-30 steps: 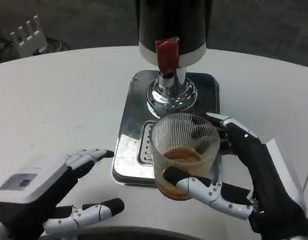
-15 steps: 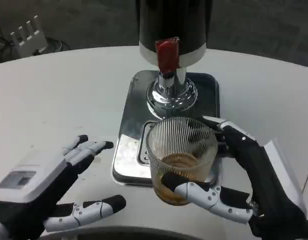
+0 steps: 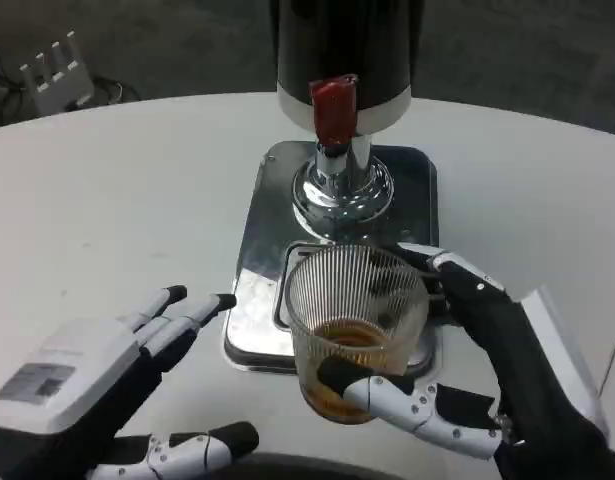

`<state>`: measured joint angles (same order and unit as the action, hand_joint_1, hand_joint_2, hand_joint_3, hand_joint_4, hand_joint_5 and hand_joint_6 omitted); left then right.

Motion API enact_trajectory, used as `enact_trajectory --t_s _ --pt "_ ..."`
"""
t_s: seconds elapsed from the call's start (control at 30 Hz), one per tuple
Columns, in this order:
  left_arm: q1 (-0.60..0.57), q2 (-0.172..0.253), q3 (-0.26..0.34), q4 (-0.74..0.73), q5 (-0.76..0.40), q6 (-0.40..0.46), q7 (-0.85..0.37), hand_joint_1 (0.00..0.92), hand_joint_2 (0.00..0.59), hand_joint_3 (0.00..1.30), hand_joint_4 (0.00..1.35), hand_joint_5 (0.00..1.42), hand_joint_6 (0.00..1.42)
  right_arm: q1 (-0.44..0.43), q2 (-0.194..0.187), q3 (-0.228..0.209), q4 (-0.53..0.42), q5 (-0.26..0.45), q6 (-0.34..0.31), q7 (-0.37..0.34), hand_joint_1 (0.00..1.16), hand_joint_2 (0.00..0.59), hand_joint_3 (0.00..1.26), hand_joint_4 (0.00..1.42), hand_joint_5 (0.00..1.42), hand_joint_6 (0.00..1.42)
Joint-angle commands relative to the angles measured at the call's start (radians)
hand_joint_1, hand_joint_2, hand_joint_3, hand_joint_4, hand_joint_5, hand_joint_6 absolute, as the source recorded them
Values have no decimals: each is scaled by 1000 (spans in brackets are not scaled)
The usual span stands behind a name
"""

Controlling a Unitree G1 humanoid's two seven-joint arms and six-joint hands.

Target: Grasp the cup under the faucet to collect the drink, then remove the cup.

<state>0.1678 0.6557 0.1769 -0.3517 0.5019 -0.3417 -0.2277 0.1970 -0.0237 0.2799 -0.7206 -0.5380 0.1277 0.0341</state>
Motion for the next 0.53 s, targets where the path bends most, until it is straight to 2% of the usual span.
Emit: enact_trajectory --t_s 0.03,0.3,0.53 --pt "60 -8 23 -40 -25 -13 -2 0 118 70 0 0 157 7 -4 4 -46 15 -23 2 792 207 747 779 913 424" --pt "110 -7 60 -73 -57 -13 -12 0 117 68 0 0 157 15 -14 10 -60 18 -18 4 792 207 752 779 913 424" --pt "105 -2 63 -70 -65 -12 -19 0 117 68 0 0 157 26 -15 16 -68 18 -19 3 792 207 753 779 913 424"
